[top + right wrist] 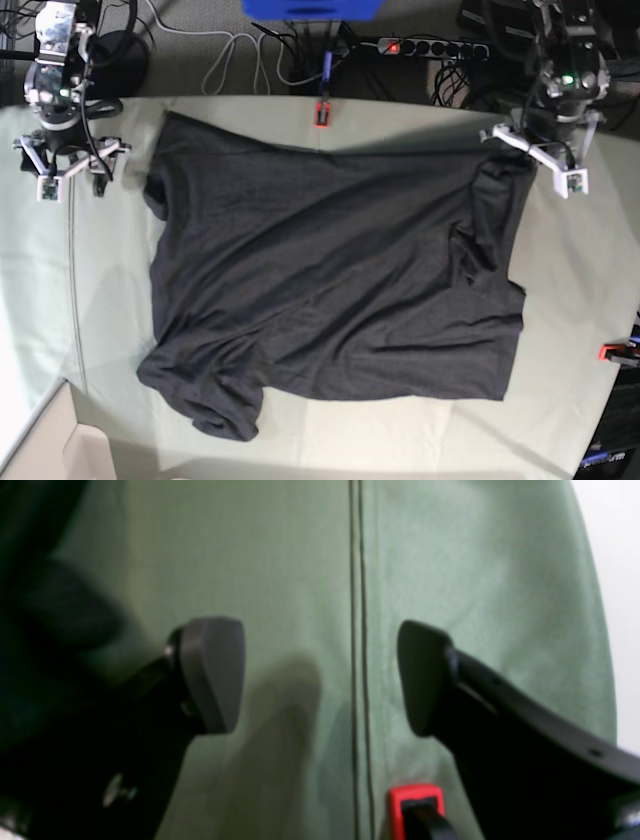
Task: Layout the t-shirt on the table in an organized manner, then fold the t-shirt properly
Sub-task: 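Grasp the shoulder corner of the shirt with the left gripper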
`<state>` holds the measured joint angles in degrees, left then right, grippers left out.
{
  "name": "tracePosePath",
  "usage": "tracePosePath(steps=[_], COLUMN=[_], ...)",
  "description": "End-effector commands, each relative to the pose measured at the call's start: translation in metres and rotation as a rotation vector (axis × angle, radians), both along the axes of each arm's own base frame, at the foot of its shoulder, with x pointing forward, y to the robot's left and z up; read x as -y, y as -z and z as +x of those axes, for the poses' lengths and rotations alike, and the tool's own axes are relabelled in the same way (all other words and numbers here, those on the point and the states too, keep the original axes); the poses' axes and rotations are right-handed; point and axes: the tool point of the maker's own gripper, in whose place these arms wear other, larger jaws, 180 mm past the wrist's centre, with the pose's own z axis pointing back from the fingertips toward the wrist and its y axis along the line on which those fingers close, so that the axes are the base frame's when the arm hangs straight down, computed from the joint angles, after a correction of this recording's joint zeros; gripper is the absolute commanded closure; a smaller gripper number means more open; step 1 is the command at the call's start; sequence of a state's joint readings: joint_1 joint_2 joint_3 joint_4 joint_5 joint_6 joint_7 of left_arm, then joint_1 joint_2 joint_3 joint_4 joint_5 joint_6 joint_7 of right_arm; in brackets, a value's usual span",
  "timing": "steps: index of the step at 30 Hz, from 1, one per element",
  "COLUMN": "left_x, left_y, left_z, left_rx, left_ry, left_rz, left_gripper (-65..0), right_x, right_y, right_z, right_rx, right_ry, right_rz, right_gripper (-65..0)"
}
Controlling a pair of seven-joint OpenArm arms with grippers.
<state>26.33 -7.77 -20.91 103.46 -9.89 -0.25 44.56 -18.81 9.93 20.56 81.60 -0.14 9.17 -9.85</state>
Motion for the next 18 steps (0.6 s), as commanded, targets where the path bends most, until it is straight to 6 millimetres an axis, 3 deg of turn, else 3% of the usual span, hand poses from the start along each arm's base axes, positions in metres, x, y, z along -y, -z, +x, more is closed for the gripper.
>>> tracePosePath(steps=[1,9,11,13,18], left_x=[-0.005,-0.008,-0.007,-0.009,-0.011], left_y=[-0.007,0.006,0.009,0.010,0.014], left_z=[0.004,-0.007,-0.008,-0.010,-0.013], left_rx=[0.024,-0.023,-0.031,-0.036,-0.051], left_ry=[0.005,-0.006,-0.004,-0.009,-0.013], left_rz=[0.021,0.015,0.012,0.017,0.018], left_gripper=[-0.3,-0.9,-4.2,-13.1,-43.0], right_x=[0.005,-0.003,-0.003,-0.003,-0.001], right_y=[-0.014,-0.013,-0.012,-0.012,-0.013], right_z=[0.010,0.012,0.011,0.010,0.009], right_rx=[0.052,0.051,0.048,0.047,0.048], right_ry=[-0.006,-0.027,-0.028,-0.028,-0.023], right_rz=[-0.021,-0.015,-0.015,-0.015,-0.018], right_gripper=[-48.6,-48.6,-48.6,-48.6,-48.6])
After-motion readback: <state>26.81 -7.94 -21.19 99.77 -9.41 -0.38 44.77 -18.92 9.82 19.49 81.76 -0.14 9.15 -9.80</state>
